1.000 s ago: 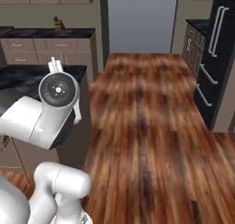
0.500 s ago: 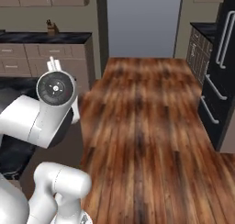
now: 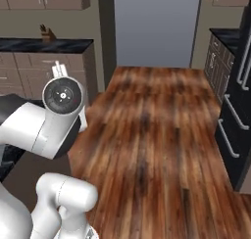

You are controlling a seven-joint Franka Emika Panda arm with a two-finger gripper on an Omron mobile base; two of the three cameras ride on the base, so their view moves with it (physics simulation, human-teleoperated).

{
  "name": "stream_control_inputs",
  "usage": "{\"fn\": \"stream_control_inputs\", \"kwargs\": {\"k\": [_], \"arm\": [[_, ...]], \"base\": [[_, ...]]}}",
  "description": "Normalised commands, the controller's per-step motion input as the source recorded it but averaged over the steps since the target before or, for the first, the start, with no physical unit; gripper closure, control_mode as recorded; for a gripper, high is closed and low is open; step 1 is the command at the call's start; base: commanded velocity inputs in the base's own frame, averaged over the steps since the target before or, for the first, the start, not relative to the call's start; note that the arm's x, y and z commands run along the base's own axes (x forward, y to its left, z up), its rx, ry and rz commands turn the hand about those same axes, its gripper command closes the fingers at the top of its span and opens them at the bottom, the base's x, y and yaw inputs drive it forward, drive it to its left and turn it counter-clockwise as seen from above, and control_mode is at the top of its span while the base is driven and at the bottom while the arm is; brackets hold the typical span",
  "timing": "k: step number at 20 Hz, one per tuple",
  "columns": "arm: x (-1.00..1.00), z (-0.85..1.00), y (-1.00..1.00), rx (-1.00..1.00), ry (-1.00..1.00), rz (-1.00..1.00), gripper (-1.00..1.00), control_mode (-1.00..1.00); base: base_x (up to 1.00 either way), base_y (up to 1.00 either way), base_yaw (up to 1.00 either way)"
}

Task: Pick up the bowls from the cabinet and place each bowl in front of a stool on the dining counter.

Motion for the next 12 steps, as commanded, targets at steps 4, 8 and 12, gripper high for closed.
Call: {"fn": "stream_control_inputs", "kwargs": {"k": [4,8,12], "arm": [[0.00,0.00,0.00,0.00,0.00,0.00,-1.00,1.00],[0.00,0.00,0.00,0.00,0.00,0.00,-1.00,1.00],[0.00,0.00,0.00,0.00,0.00,0.00,-1.00,1.00]], "base": [[1.00,0.08,-0.01],[1.00,0.10,0.00],[1.00,0.06,0.00]]}}
